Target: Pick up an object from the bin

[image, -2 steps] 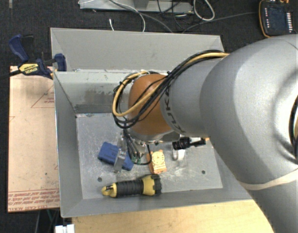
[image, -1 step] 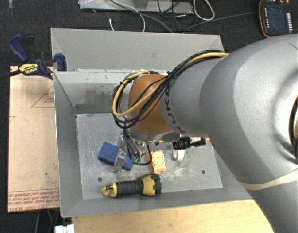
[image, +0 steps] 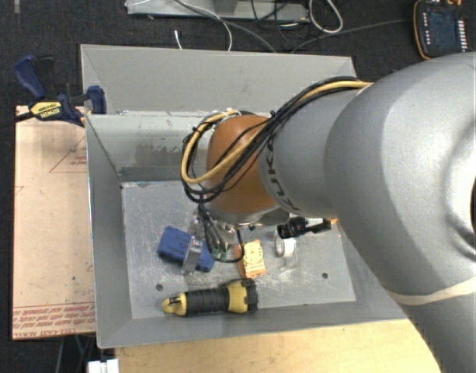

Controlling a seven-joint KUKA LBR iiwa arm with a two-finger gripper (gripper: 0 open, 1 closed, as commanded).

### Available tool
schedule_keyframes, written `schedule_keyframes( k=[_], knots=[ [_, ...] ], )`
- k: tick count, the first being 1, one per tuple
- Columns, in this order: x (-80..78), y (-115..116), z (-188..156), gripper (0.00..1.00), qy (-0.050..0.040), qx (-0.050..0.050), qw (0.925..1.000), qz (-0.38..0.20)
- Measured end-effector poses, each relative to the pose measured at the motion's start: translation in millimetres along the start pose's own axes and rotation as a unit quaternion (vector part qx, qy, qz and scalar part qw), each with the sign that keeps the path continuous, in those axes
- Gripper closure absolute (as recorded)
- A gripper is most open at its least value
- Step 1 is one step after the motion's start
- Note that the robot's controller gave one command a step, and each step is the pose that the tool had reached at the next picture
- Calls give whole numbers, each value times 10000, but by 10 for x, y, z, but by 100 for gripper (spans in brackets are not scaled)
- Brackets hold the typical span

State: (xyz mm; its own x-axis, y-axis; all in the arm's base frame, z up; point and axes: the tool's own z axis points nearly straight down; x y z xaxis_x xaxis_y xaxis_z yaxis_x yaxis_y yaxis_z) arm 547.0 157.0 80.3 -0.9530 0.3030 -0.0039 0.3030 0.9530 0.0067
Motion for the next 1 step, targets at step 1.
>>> schedule_keyframes(
  k=[1],
  knots=[
    [7, -2, -307, 100, 15, 8, 10000, -11]
  ],
)
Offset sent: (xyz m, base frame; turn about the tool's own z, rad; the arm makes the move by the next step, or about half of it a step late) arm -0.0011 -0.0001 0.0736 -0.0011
